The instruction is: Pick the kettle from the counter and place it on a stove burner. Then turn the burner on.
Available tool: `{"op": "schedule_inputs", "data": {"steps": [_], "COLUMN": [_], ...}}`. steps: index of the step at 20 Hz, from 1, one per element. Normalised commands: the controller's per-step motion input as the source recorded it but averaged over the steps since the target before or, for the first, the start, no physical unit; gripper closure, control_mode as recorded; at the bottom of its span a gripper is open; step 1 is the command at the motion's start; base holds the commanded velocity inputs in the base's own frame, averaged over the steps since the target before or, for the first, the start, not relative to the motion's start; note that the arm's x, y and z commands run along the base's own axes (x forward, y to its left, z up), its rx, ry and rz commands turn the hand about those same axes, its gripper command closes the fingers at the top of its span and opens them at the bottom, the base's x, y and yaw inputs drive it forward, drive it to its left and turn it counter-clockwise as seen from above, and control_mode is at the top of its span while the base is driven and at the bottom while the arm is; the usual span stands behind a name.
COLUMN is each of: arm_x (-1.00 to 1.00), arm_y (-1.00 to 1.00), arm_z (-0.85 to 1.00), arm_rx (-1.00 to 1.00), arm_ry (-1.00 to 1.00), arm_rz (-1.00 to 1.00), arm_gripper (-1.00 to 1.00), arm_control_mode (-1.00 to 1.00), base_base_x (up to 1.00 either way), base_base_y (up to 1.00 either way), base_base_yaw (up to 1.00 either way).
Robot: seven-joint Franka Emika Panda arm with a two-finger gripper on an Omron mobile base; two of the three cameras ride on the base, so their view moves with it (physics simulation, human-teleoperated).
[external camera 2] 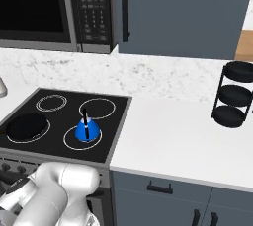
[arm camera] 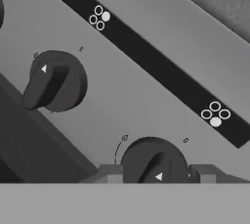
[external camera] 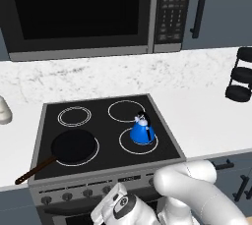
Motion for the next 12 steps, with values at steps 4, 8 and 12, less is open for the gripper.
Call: {"op": "schedule_inputs", "data": {"steps": [4, 8, 12], "arm_x": [0.0, 0.0, 0.0], "arm_y": [0.42, 0.45, 0.47], "arm_z": [0.0, 0.0, 0.0], "arm_rx": [-0.36, -0.39, -0.43], "arm_ry": [0.01, 0.0, -0.03], "arm_rz": [0.3, 0.29, 0.26], "arm_gripper": [1.0, 1.0, 1.0], "arm_control_mode": [-1.0, -1.0, -1.0], "base_base_x": [0.0, 0.0, 0.0], "base_base_y": [0.0, 0.0, 0.0], "base_base_yaw": [0.0, 0.0, 0.0]}}
